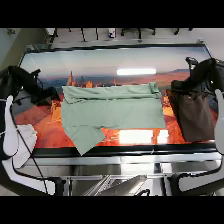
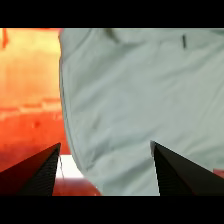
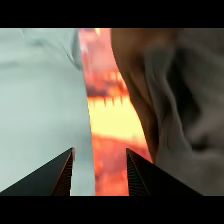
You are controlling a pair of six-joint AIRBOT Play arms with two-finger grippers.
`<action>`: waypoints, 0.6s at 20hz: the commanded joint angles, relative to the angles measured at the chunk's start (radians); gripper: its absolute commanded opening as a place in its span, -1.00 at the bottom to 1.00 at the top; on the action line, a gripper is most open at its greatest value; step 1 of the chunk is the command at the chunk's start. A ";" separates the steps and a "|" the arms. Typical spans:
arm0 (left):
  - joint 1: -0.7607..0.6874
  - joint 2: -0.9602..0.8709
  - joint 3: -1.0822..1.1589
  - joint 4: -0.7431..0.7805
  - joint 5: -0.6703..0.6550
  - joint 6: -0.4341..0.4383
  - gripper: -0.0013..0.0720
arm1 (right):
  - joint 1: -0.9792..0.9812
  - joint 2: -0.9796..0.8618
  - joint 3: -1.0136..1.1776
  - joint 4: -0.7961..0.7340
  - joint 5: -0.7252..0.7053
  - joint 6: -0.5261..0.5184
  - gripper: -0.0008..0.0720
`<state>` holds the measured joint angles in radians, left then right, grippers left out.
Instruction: Fold the shirts.
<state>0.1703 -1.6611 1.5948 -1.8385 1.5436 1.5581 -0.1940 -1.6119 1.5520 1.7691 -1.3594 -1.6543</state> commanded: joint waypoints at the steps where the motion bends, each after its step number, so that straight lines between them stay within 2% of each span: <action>1: 0.036 0.243 -0.479 -0.097 -0.074 -0.003 0.75 | -0.105 0.154 -0.300 0.133 -0.028 -0.098 0.04; 3: 0.035 0.328 -0.715 -0.235 -0.158 0.042 0.75 | -0.186 0.171 -0.409 0.296 -0.034 -0.185 0.04; 5: 0.025 0.379 -0.863 -0.286 -0.225 0.066 0.75 | -0.251 0.171 -0.465 0.412 -0.040 -0.249 0.05; 11: -0.051 0.408 -0.983 -0.288 -0.438 0.067 0.75 | -0.254 0.130 -0.479 0.409 -0.011 -0.262 0.06; 12: -0.063 0.408 -0.981 -0.301 -0.475 0.067 0.61 | -0.246 0.117 -0.481 0.409 -0.003 -0.262 0.06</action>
<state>0.1375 -1.2667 0.6586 -2.1109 1.2011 1.6203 -0.4423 -1.4731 1.0866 2.1498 -1.3823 -1.8984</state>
